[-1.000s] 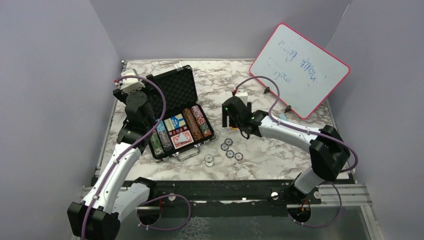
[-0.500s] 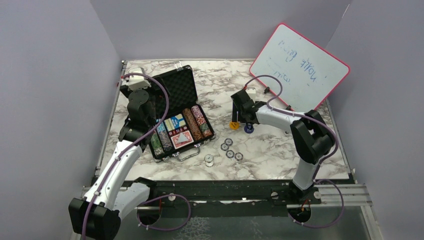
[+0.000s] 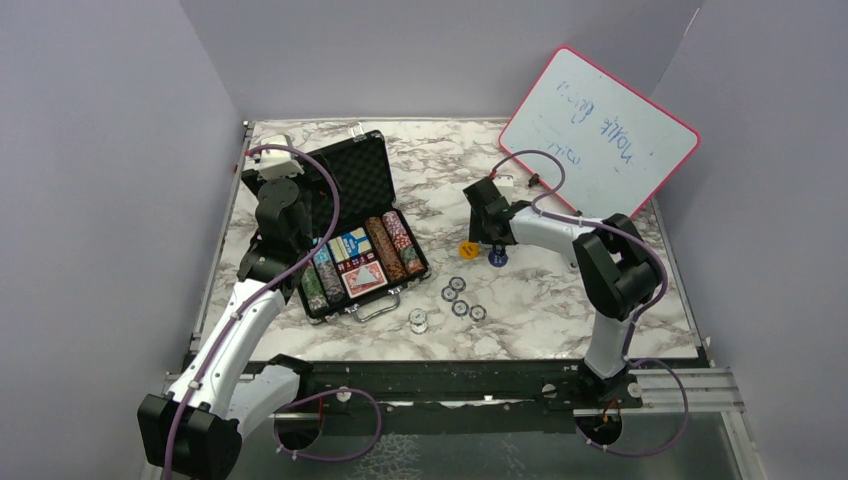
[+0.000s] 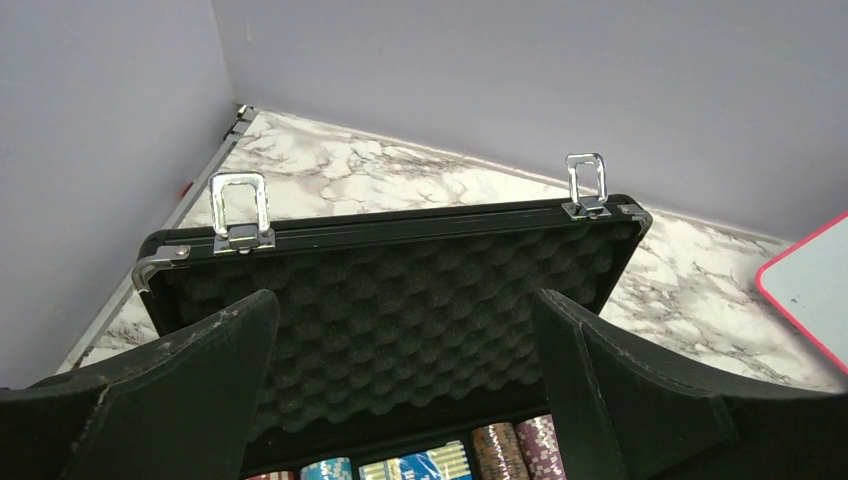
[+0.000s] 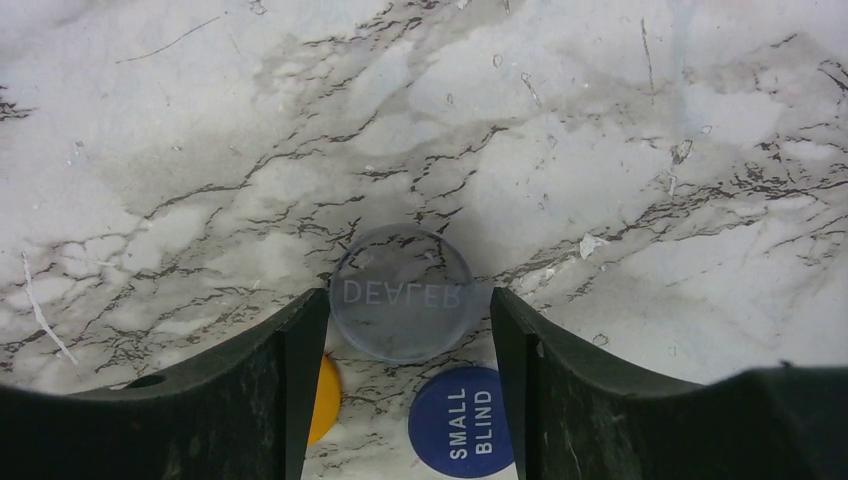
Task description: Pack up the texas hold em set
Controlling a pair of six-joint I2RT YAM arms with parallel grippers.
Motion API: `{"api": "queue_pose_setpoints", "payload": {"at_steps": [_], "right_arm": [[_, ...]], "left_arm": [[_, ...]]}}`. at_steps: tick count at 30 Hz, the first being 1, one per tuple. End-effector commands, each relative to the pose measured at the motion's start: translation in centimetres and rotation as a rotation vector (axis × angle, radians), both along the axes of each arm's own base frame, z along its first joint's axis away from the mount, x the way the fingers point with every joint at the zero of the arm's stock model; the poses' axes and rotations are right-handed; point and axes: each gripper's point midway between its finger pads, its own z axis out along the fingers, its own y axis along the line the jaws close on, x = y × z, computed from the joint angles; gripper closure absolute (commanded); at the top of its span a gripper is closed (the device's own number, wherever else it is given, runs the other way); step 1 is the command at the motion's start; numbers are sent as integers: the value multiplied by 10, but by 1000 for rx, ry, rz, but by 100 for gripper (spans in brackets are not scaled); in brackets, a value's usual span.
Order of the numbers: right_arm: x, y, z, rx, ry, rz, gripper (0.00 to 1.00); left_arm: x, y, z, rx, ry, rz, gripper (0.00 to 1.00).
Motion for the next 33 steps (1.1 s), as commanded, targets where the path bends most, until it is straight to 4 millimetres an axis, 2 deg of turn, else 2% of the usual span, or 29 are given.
{"api": "queue_pose_setpoints", "payload": {"at_steps": [1,4,7,13,16,19,24,30,33], "right_arm": [[1,-2,-16,-7,41,-8,37],[-1,2,-16,11,47,12,45],[2,6,-5,22,25,51,51],[12,8,58,57,-132,107,51],[9,26,86,131,-183,164,51],[-1,53,105,188,-217,220,51],[-25,113,117,268,-211,332,50],[-68,213,120,369,-187,536,50],[-80,257,119,378,-197,613,50]], "left_arm": [[-1,0,23,-5,-53,-13,1],[-1,-1,23,-4,-53,-15,1],[-2,0,24,-4,-55,-14,1],[-4,5,23,-1,-51,16,1],[-5,8,24,-7,-53,29,1],[-7,11,24,-19,-54,50,1],[-14,14,30,-38,-95,59,1],[-26,24,39,-57,-153,99,2],[-30,30,40,-65,-168,128,2]]}}
